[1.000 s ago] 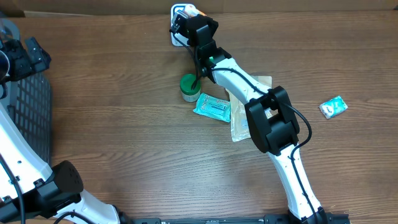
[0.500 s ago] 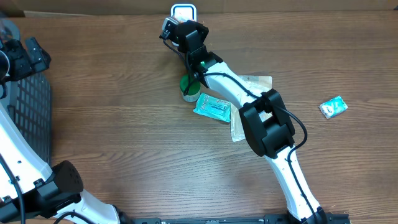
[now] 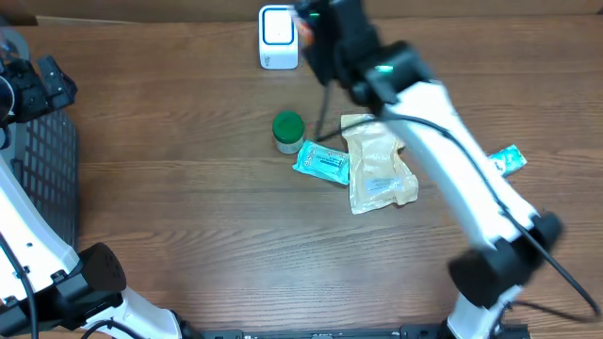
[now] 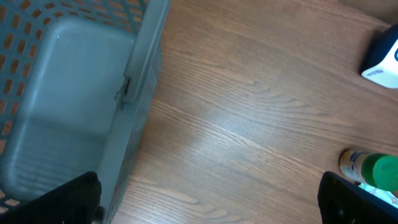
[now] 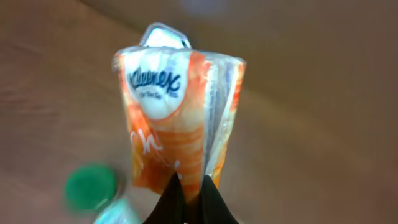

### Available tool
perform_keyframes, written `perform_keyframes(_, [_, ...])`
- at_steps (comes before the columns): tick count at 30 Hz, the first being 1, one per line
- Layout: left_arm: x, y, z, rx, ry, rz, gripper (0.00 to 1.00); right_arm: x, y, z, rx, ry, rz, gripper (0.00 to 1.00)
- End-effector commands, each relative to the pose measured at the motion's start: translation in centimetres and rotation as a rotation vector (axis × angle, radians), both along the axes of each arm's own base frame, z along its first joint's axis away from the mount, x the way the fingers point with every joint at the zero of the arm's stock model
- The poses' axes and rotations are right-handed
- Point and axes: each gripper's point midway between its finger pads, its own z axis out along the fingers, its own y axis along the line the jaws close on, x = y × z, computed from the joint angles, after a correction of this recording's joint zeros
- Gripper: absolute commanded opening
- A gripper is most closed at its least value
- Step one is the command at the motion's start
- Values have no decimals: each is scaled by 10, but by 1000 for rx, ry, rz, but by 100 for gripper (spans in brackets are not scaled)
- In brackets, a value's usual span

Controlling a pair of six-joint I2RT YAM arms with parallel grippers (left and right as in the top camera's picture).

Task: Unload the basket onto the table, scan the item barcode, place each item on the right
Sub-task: 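Move the tissue pack right and release it beside the teal packet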

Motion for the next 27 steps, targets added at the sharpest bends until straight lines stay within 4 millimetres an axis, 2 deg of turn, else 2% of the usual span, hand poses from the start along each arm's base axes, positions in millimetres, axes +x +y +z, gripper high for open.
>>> perform_keyframes(1, [-1, -4, 8, 20, -20, -23, 99, -26, -73, -23, 179, 243, -329, 4])
perform_keyframes(2, [-1, -4, 8, 20, -20, -23, 99, -31, -89, -30, 172, 287, -381, 4])
perform_keyframes(3, [-1, -4, 8, 20, -20, -23, 100, -39, -114, -44, 167, 353, -471, 4])
perform_keyframes(6, [-1, -4, 8, 20, -20, -23, 100, -54, -161, -77, 208, 501, -619, 4])
perform_keyframes(8, [-1, -4, 8, 20, -20, -23, 100, -59, -184, -99, 240, 567, -676, 4])
perform_keyframes(9, [-1, -4, 8, 20, -20, -23, 100, -62, -203, -119, 269, 605, -727, 4])
perform_keyframes(13, [-1, -4, 8, 20, -20, -23, 100, -65, -247, -166, 366, 638, -861, 4])
perform_keyframes(17, [-1, -4, 8, 20, -20, -23, 99, -69, -282, -202, 435, 620, -973, 4])
perform_keyframes(19, [-1, -4, 8, 20, -20, -23, 100, -73, -293, -215, 452, 615, -1012, 4])
perform_keyframes(20, [-1, -4, 8, 20, -20, -23, 99, -75, -298, -223, 458, 608, -1025, 7])
perform_keyframes(23, [-1, -4, 8, 20, -20, -23, 100, -82, -304, -237, 459, 614, -1044, 9])
perform_keyframes(27, [-1, -4, 8, 20, -20, -23, 99, -88, -309, -242, 457, 627, -1062, 9])
